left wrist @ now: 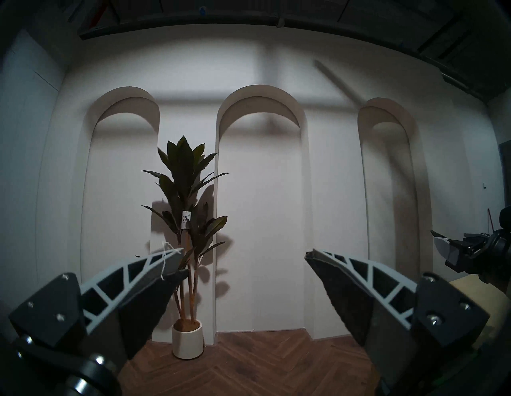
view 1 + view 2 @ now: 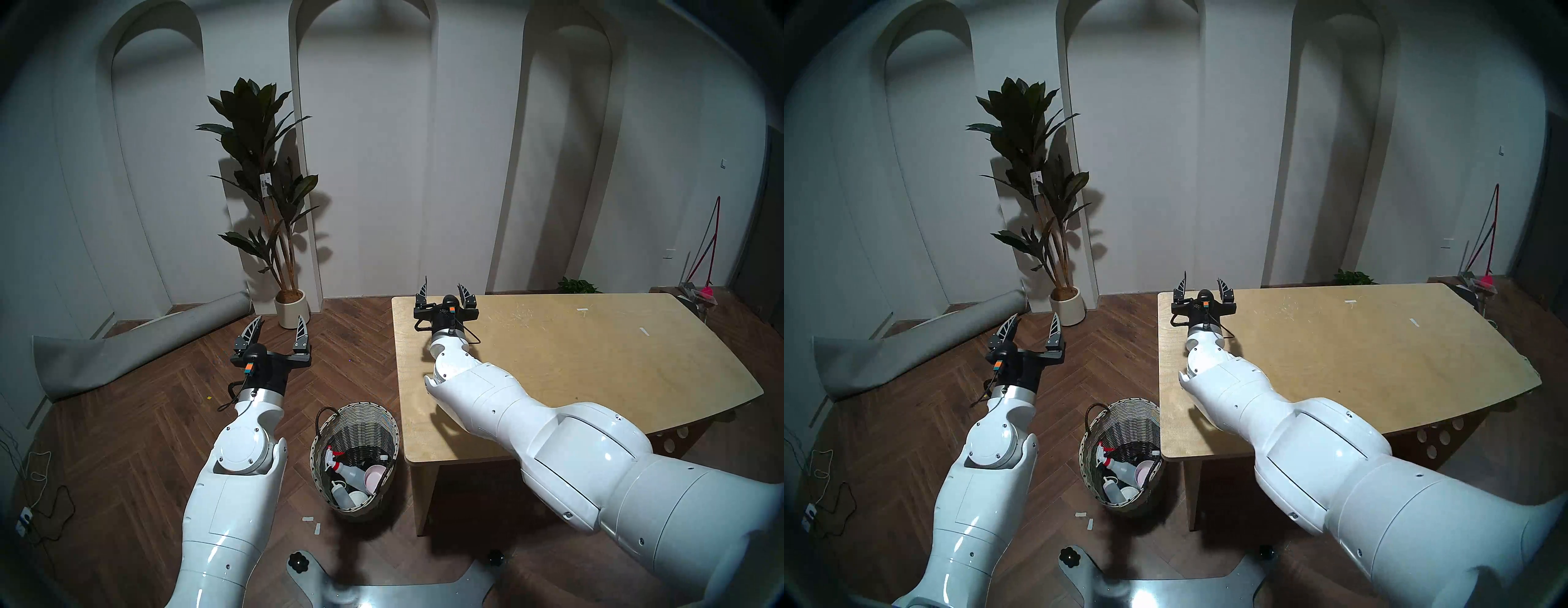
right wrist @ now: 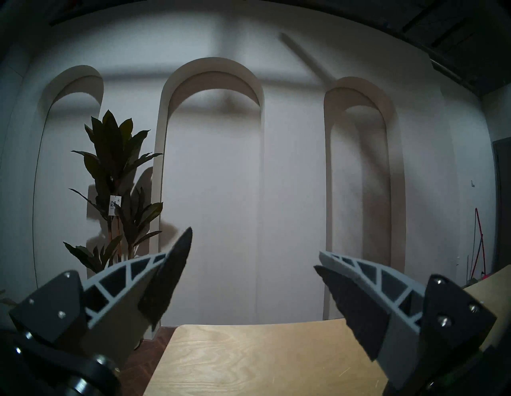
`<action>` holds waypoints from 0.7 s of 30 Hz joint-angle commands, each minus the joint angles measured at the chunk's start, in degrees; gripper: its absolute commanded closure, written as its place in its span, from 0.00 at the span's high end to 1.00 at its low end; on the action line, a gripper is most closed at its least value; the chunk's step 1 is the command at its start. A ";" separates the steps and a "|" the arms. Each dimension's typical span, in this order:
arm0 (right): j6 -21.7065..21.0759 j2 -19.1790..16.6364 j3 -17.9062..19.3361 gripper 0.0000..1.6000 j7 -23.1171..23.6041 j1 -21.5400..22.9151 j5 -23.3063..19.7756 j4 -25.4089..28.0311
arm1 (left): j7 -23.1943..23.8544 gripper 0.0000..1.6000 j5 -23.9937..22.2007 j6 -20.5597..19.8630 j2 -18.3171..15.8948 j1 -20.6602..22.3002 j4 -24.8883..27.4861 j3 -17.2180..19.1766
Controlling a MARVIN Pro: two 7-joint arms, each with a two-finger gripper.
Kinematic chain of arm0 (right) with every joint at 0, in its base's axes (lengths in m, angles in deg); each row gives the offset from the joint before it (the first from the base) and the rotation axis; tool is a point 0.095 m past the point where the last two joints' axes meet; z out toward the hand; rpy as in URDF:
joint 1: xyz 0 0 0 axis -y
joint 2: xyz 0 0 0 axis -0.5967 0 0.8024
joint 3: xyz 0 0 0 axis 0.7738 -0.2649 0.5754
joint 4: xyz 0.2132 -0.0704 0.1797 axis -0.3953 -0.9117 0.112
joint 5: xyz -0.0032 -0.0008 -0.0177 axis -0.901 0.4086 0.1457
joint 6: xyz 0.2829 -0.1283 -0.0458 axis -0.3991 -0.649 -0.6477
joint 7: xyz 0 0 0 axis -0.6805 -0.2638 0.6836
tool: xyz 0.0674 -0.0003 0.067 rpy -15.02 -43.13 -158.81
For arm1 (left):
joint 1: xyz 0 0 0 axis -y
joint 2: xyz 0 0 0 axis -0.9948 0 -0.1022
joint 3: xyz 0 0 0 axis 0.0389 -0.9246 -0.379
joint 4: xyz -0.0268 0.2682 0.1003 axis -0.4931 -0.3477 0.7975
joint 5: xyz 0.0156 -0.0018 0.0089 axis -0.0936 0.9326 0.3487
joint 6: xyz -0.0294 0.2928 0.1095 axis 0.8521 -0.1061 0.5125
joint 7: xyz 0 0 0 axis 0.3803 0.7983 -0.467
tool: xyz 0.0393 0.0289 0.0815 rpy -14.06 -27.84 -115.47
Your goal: Load the items into the basket from the rear
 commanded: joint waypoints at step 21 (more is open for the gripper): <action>4.89 -6.05 1.61 1.00 0.09 -3.38 0.36 8.00 | 0.49 1.00 3.39 -7.56 -0.32 12.67 -8.73 -3.32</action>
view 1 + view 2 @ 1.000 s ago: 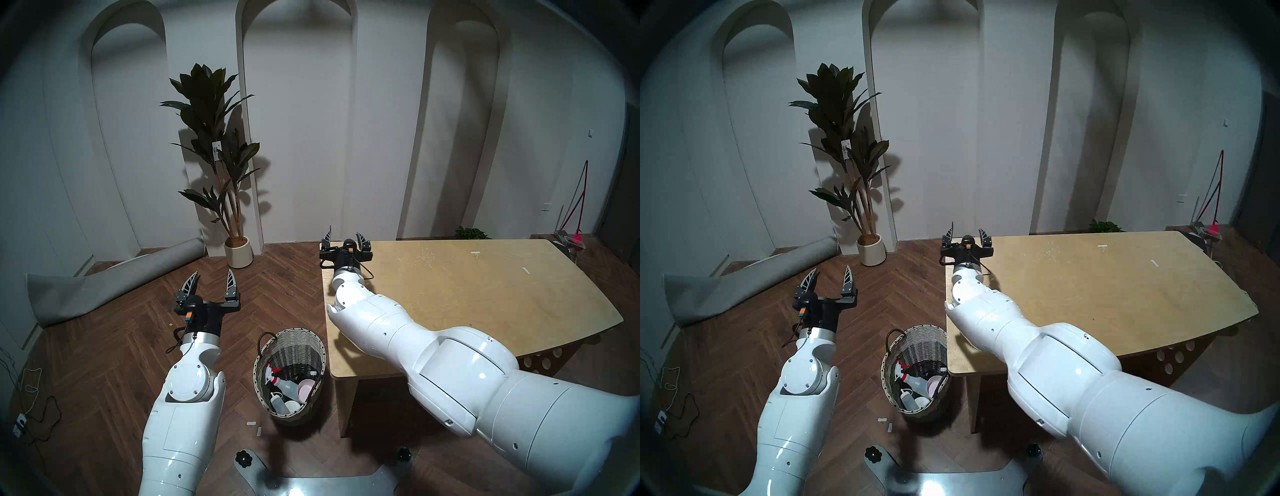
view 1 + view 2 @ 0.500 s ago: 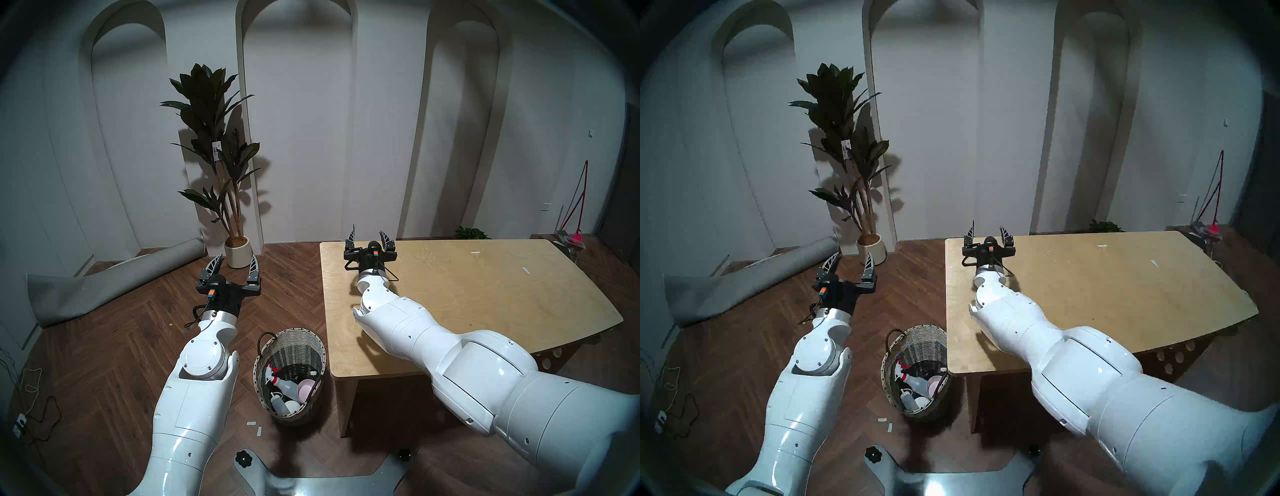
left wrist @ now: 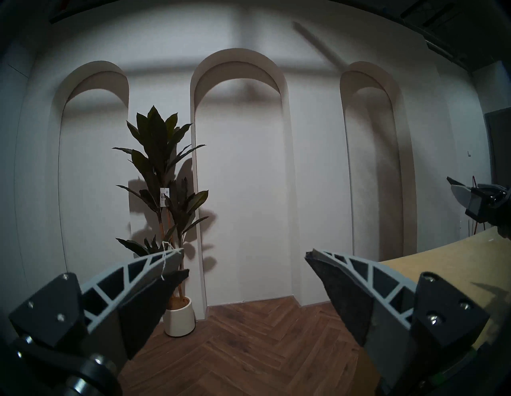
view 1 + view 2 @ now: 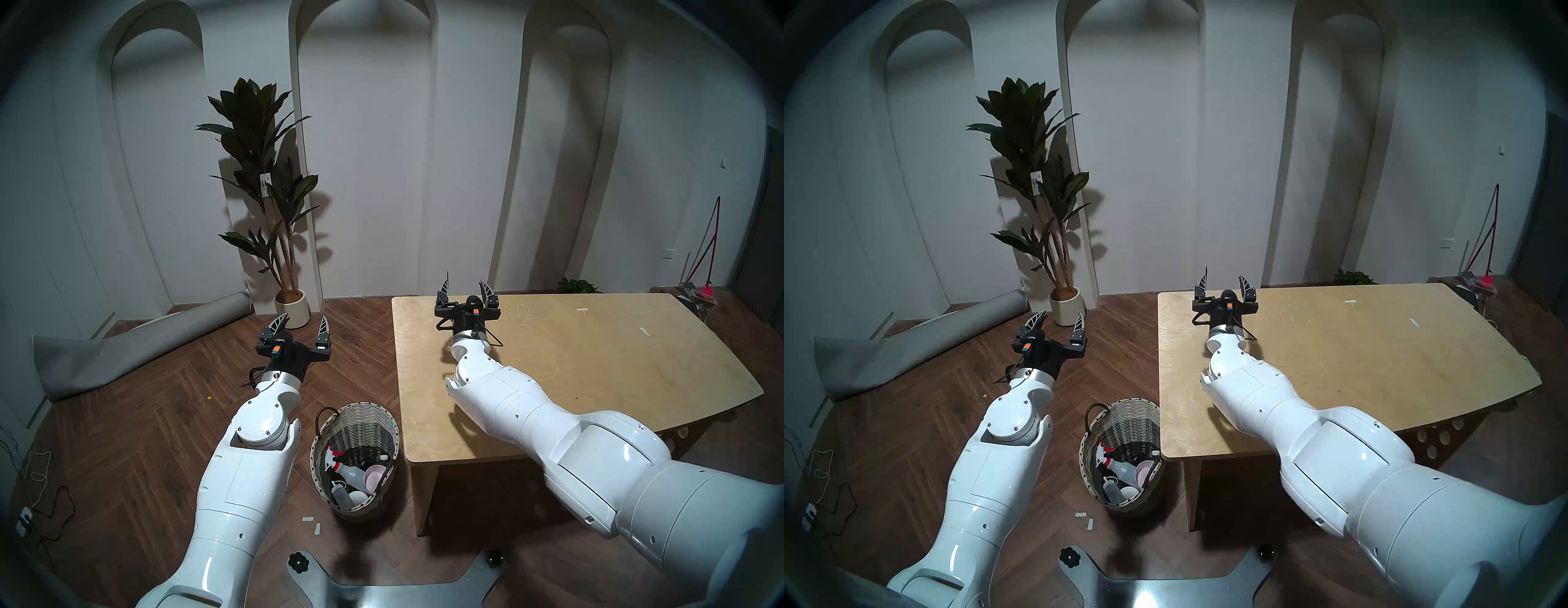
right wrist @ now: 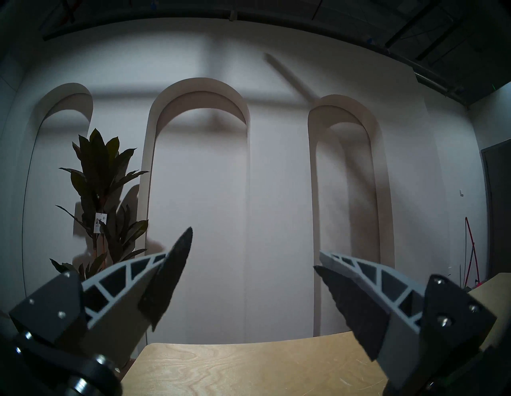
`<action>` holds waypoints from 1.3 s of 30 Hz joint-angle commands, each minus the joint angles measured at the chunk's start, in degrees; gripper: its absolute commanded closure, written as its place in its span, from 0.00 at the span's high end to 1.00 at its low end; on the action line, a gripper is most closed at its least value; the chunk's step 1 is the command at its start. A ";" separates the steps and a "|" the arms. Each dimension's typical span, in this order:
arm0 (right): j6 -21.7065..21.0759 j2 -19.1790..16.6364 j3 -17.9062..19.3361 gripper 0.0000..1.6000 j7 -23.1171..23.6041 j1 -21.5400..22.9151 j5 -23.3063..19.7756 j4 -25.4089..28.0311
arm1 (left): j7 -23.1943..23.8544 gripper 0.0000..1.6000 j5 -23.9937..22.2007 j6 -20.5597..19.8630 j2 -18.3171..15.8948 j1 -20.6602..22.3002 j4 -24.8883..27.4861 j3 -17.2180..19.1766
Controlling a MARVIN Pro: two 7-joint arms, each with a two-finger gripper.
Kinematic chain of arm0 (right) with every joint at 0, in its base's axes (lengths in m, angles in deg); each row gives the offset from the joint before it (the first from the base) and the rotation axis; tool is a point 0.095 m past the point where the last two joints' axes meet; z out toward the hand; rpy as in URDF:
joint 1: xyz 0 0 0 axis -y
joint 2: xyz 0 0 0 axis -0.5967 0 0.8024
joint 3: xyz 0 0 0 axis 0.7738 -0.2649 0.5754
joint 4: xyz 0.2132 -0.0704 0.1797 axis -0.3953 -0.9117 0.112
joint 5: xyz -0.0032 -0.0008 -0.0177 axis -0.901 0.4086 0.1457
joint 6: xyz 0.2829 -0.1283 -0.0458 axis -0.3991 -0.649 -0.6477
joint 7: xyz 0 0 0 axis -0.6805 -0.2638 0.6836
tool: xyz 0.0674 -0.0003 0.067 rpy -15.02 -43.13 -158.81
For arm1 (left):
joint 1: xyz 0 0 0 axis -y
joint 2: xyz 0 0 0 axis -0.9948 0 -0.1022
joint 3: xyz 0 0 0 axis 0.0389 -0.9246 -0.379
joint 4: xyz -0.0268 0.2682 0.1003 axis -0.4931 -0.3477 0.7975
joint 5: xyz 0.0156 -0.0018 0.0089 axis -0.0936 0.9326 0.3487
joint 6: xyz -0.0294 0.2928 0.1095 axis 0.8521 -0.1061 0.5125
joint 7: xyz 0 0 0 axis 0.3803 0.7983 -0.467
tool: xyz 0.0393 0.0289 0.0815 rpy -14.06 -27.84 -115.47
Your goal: Load the items into the basket from the rear
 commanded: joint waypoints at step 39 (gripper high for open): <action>-2.21 -7.48 3.09 1.00 -4.60 -9.13 -1.35 22.87 | -3.18 1.00 4.71 -6.08 0.19 14.24 -12.64 -2.92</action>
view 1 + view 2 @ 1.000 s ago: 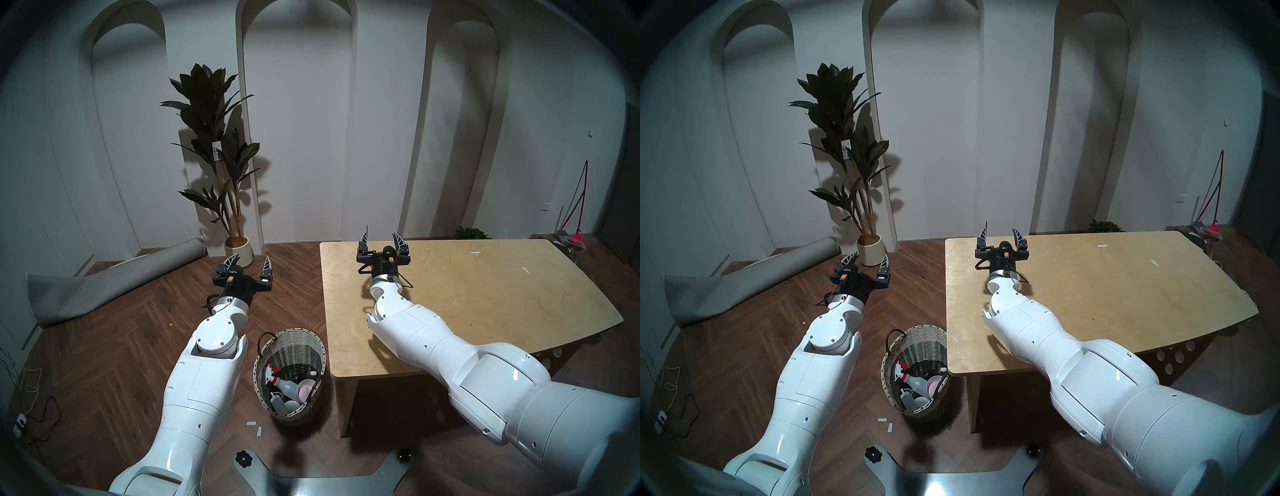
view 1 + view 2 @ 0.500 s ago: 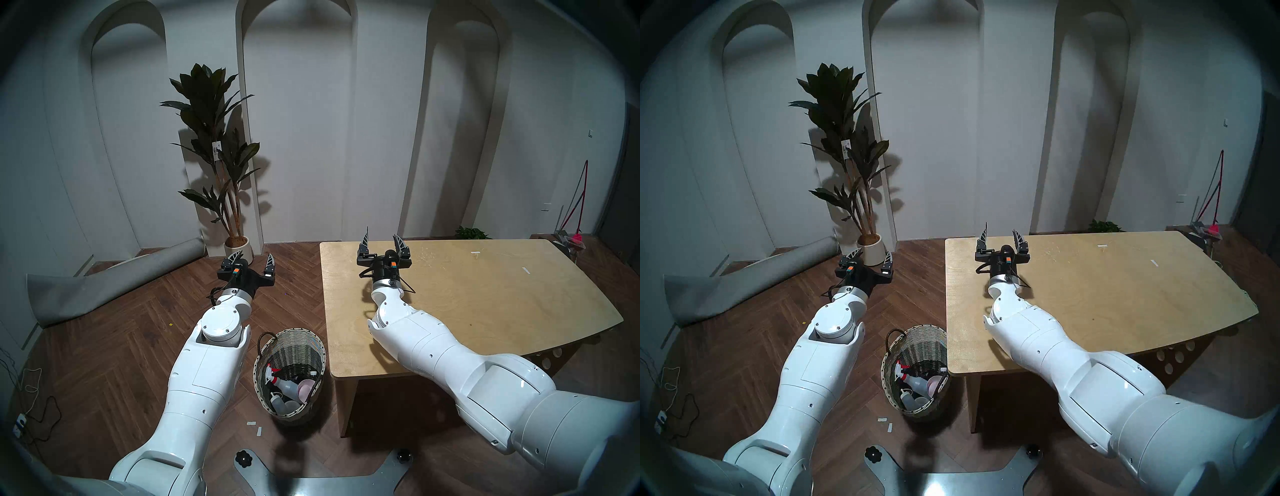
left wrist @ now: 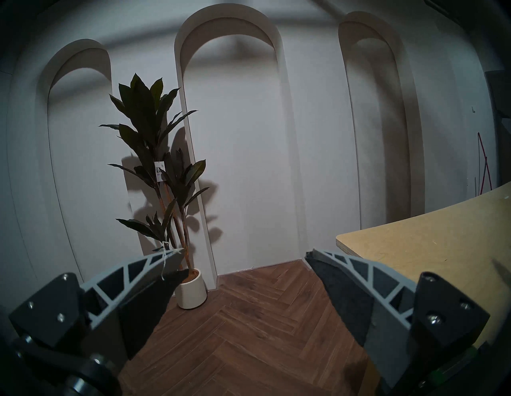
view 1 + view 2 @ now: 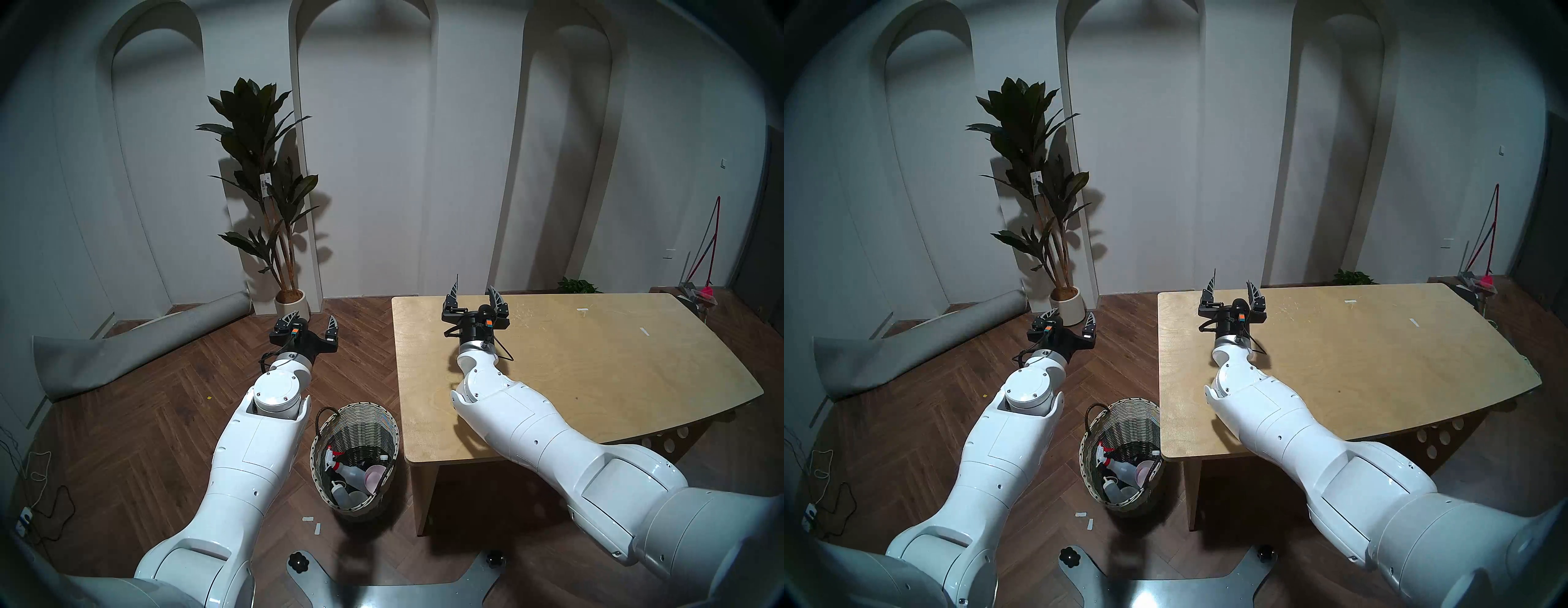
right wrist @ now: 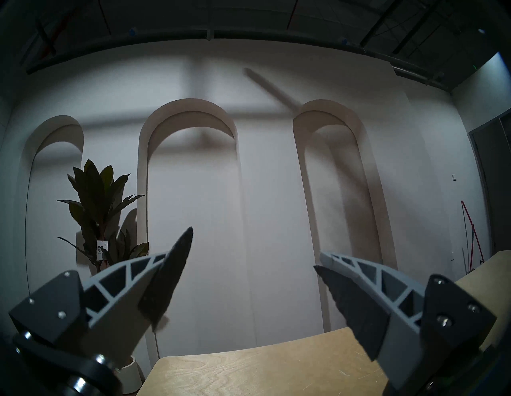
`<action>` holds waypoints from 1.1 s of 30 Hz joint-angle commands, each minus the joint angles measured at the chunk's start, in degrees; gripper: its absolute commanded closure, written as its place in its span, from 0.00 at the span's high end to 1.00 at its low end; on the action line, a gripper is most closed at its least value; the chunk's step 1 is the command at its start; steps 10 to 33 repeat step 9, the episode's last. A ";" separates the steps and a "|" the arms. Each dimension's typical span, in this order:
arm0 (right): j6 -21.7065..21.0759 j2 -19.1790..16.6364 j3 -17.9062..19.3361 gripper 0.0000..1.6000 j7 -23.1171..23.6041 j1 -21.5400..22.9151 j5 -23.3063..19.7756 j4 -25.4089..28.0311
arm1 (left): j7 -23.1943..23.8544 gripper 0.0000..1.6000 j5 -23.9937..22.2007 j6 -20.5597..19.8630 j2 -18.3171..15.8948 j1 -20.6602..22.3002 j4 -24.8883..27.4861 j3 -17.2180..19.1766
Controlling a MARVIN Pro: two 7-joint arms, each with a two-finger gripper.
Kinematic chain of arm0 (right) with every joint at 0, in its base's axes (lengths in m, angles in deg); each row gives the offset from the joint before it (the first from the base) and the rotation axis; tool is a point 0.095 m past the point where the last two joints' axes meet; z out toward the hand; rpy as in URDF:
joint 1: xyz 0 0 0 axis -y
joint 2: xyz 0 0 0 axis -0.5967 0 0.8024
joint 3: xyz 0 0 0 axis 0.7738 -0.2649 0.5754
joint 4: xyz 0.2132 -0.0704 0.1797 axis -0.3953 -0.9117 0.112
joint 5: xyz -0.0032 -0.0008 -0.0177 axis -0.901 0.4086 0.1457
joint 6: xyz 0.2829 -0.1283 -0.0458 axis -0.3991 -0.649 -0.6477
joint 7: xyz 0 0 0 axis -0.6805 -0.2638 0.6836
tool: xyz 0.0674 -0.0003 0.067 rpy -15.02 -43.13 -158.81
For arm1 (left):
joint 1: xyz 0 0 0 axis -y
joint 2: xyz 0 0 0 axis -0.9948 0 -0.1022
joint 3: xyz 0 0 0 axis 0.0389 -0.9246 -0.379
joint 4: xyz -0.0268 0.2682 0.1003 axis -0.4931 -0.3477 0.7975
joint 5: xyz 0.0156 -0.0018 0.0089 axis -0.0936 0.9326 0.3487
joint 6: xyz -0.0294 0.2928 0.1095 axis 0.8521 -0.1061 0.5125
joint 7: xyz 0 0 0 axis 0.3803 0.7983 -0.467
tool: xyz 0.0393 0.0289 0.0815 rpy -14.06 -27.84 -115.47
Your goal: Load the items into the basket from the rear
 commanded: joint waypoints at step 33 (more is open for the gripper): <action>-4.86 -3.50 1.09 1.00 -3.31 -3.19 -1.38 12.08 | -1.37 1.00 1.31 0.88 0.16 5.26 -2.56 -0.53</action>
